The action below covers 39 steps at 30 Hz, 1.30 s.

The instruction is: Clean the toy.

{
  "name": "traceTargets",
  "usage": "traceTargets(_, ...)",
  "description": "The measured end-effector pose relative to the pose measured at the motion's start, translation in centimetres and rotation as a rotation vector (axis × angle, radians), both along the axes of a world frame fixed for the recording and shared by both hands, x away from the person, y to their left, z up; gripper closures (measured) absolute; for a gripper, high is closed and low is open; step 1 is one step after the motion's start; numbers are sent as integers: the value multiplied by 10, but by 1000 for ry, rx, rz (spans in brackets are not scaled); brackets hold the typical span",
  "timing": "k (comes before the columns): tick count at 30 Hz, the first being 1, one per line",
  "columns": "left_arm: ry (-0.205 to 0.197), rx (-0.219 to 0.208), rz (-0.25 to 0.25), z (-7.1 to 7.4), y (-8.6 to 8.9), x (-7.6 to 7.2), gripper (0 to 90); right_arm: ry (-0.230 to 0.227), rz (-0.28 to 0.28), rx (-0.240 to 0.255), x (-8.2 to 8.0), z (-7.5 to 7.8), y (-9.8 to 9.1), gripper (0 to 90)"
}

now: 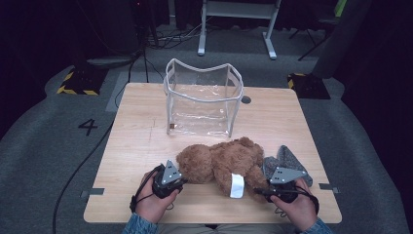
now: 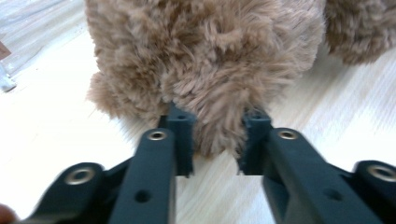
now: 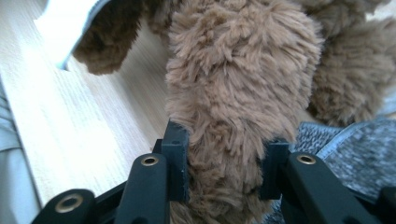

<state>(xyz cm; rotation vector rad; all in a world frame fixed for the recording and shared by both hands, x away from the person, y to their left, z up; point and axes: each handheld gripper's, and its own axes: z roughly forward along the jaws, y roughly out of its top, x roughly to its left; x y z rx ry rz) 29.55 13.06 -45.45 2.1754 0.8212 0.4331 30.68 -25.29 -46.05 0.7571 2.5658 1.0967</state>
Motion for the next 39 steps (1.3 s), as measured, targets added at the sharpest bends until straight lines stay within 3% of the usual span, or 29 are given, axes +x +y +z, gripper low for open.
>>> traceTargets(3,49,-9,-20,8,2,-5,760,-10,-3,19,-4,11,-3,646)
traceTargets(5,68,-39,-25,16,6,-9,759,-21,-4,39,-8,19,-5,639)
traceTargets(7,61,-56,-25,25,10,-15,757,-17,-4,63,-13,26,-8,631)
traceTargets(10,89,-76,-41,37,16,-21,752,-19,-1,86,-21,35,-11,625)
traceTargets(17,169,-98,-40,49,25,-30,739,4,-13,152,-32,51,-13,603)
traceTargets(20,193,-107,-25,43,28,-24,730,0,-29,165,-29,52,-13,575)
traceTargets(25,216,-113,35,22,29,-9,715,-15,-67,172,-10,38,-10,552)
traceTargets(28,218,-152,56,13,30,-3,709,-27,-95,201,1,32,-9,518)
traceTargets(31,224,-178,69,6,31,1,707,-68,-125,202,9,29,-9,421)
traceTargets(34,223,-176,70,6,32,1,705,-87,-95,199,9,29,-12,343)
traceTargets(39,221,-169,73,6,31,0,704,-97,-94,243,0,36,-34,328)
